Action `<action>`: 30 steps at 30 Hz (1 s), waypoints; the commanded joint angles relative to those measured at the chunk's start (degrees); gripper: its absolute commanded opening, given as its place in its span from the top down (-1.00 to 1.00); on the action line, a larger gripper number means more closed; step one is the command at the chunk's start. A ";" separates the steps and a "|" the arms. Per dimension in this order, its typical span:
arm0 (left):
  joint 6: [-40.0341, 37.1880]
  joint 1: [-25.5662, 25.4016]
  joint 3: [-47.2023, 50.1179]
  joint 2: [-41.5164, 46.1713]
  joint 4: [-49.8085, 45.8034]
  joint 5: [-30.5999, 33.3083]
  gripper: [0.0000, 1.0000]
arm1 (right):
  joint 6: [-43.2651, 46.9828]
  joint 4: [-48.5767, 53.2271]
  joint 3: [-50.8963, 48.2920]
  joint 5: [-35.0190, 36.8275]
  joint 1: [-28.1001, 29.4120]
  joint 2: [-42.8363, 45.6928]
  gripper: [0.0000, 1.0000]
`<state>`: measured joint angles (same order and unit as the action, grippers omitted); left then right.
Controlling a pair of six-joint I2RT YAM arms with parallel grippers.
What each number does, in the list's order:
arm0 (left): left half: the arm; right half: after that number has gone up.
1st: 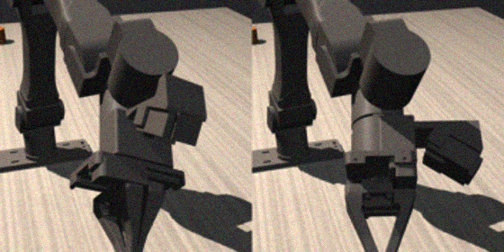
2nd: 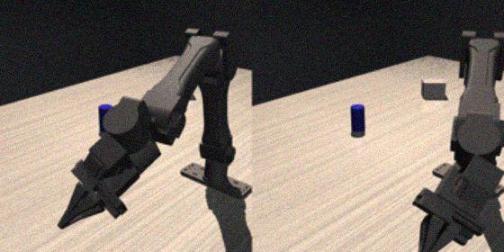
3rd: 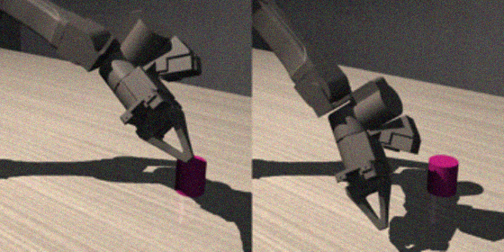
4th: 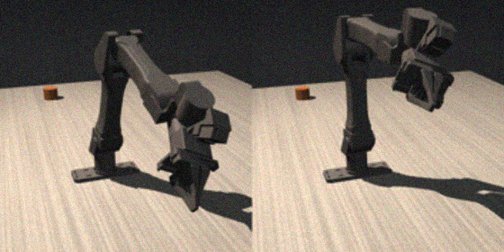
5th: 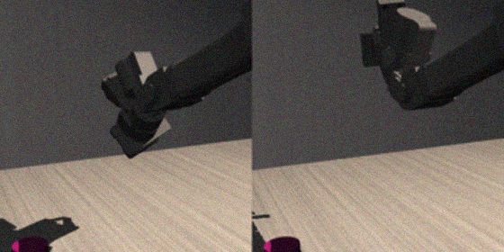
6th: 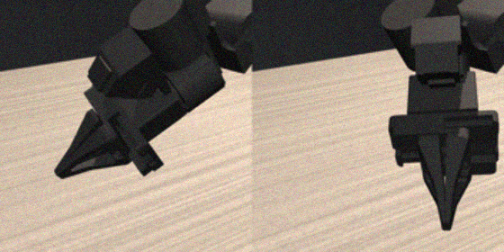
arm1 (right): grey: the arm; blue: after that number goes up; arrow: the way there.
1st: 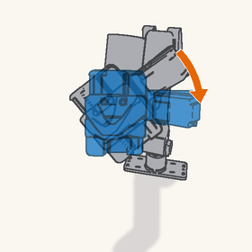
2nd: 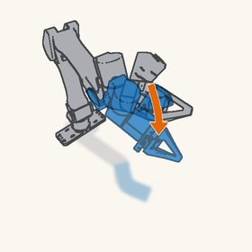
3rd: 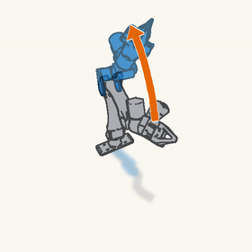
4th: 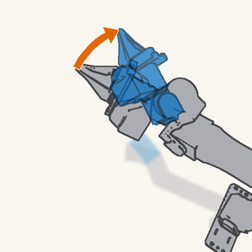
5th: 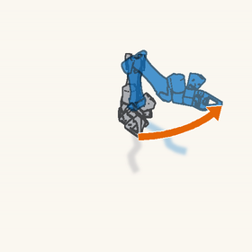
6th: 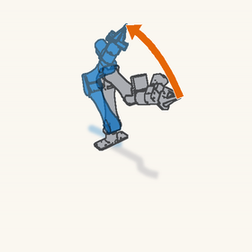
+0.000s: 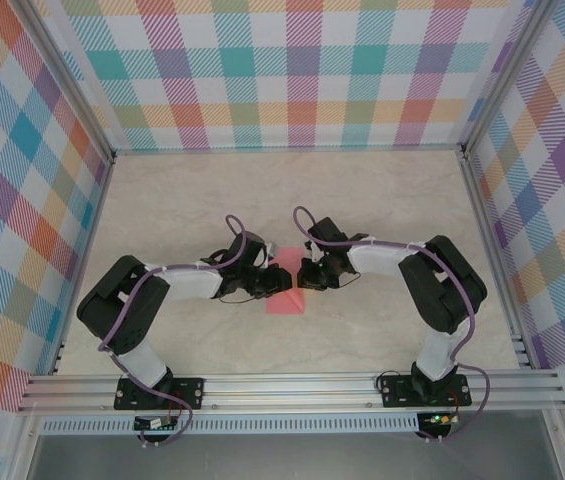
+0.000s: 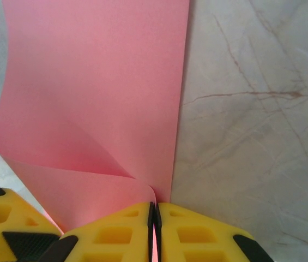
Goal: Fold a paper plane with a square sheet of paper (pick it up from the middle)
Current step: Fold the triangle a second time at the center of the table.
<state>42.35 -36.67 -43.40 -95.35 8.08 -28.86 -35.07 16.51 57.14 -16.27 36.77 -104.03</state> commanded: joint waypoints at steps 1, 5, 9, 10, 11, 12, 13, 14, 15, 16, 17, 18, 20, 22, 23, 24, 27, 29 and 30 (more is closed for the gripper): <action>-1.34 -0.16 -0.53 3.77 1.15 0.72 0.58 | 1.04 1.33 1.00 1.15 -0.21 -1.77 0.76; -1.25 -0.15 -0.62 3.21 1.07 0.76 0.58 | 1.02 1.49 1.03 1.24 -0.21 -1.88 0.75; -0.96 -0.33 -1.24 0.89 0.67 0.73 0.60 | 0.89 1.55 1.10 1.33 -0.21 -2.01 0.76; -0.99 -0.34 -1.40 0.45 0.42 0.77 0.60 | 0.89 1.51 1.17 1.33 -0.22 -2.01 0.76; -1.01 -0.34 -1.67 -0.11 0.19 0.84 0.60 | 0.96 1.59 1.20 1.38 -0.21 -2.01 0.76; -0.88 -0.34 -1.75 -0.43 0.10 0.93 0.60 | 0.97 1.60 1.21 1.33 -0.21 -2.05 0.76; -0.91 -0.33 -1.86 -0.78 0.01 0.93 0.61 | 1.01 1.60 1.22 1.33 -0.21 -2.00 0.76; -0.92 -0.34 -1.95 -1.10 0.01 1.00 0.61 | 1.07 1.70 1.24 1.33 -0.17 -1.99 0.76; -0.89 -0.34 -2.01 -1.31 -0.06 1.16 0.61 | 1.01 1.67 1.32 1.33 -0.21 -2.00 0.76; -0.86 -0.34 -2.04 -1.42 -0.24 1.35 0.62 | 1.13 1.69 1.30 1.25 -0.21 -1.98 0.76; -0.94 -0.30 -2.04 -1.56 -0.38 1.46 0.62 | 1.14 1.75 1.40 1.24 -0.21 -2.06 0.76; -0.91 -0.31 -2.08 -1.67 -0.72 1.76 0.63 | 1.15 1.68 1.43 1.21 -0.21 -2.13 0.75; -1.03 -0.34 -2.14 -1.93 -1.26 2.10 0.63 | 1.16 1.68 1.47 1.07 -0.25 -2.08 0.76; -1.07 -0.34 -2.28 -2.19 -1.53 2.21 0.63 | 1.16 1.81 1.57 1.07 -0.19 -2.11 0.75; -1.03 -0.34 -2.37 -2.41 -1.73 2.31 0.63 | 1.27 1.83 1.57 1.07 -0.21 -2.06 0.75; -1.10 -0.34 -2.42 -2.55 -2.00 2.32 0.64 | 1.24 1.80 1.65 1.09 -0.21 -2.06 0.76; -1.12 -0.34 -2.63 -2.90 -2.68 2.58 0.64 | 1.32 1.87 1.74 1.07 -0.21 -1.97 0.75; -1.18 -0.34 -2.74 -2.95 -3.21 2.84 0.64 | 1.50 1.79 1.83 0.98 -0.21 -1.94 0.75; -1.21 -0.34 -2.74 -3.03 -3.37 2.87 0.64 | 1.61 1.75 1.92 0.90 -0.21 -1.87 0.76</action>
<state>42.17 -36.71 -44.60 -97.69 6.66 -26.89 -35.03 17.43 57.89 -16.27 36.77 -104.36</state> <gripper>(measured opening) 0.180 0.122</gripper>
